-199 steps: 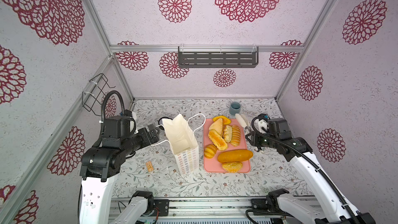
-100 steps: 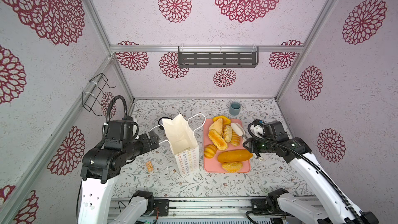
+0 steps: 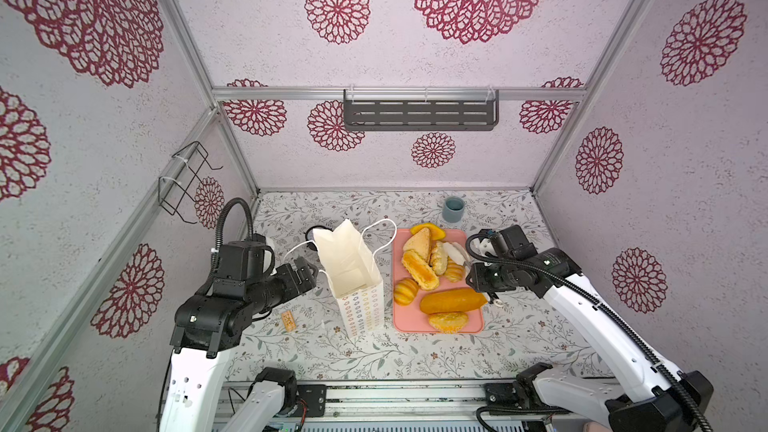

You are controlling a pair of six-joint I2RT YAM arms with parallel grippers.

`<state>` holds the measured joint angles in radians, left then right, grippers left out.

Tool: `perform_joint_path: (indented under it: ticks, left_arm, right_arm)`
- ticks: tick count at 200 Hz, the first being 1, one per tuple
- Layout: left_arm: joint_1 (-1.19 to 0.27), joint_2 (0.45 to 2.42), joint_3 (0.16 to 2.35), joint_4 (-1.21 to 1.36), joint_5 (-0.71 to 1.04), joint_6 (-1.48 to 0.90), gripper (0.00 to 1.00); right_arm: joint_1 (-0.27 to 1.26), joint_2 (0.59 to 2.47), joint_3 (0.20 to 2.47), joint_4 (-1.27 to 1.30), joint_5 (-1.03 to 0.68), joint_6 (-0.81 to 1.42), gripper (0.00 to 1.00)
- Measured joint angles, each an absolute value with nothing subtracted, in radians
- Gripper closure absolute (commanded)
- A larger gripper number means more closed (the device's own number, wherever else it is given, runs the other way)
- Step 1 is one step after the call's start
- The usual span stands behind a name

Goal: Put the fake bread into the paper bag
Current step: 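Lower the tongs with the right gripper over the triangular bread on the tray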

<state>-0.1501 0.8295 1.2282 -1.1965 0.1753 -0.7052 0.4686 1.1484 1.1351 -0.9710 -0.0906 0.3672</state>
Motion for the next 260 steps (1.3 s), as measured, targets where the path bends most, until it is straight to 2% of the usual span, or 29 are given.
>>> perform_joint_path:
  ticks: [43, 80, 94, 107, 217, 233, 240, 250, 260]
  left_arm:
    - [-0.151, 0.820, 1.162, -1.086, 0.175, -0.744, 0.59]
    - [-0.151, 0.842, 1.164, -1.026, 0.169, -0.750, 0.89]
    - [-0.151, 0.861, 1.176, -1.021, 0.166, -0.738, 0.98]
    - [-0.151, 0.880, 1.193, -1.015, 0.161, -0.725, 1.00]
    - [-0.023, 1.036, 1.279, -1.007, 0.218, -0.577, 1.00]
    - [-0.009, 1.045, 1.295, -1.008, 0.228, -0.556, 0.90]
    - [-0.003, 1.048, 1.301, -1.008, 0.231, -0.548, 0.81]
    - [0.006, 1.053, 1.307, -1.009, 0.238, -0.539, 0.52]
    - [0.014, 1.057, 1.309, -1.009, 0.245, -0.530, 0.34]
  right_arm:
    - [0.469, 1.184, 1.135, -0.966, -0.072, 0.364, 0.67]
    - [0.469, 1.221, 1.137, -0.947, -0.054, 0.359, 0.65]
    - [0.469, 1.245, 1.146, -0.942, -0.052, 0.358, 0.65]
    - [0.469, 1.270, 1.159, -0.934, -0.052, 0.355, 0.65]
    - [0.461, 1.496, 1.319, -0.886, -0.072, 0.313, 0.58]
    - [0.456, 1.532, 1.336, -0.886, -0.080, 0.307, 0.57]
    - [0.454, 1.547, 1.346, -0.886, -0.083, 0.306, 0.56]
    - [0.450, 1.565, 1.361, -0.887, -0.084, 0.305, 0.55]
    - [0.444, 1.583, 1.380, -0.887, -0.085, 0.305, 0.53]
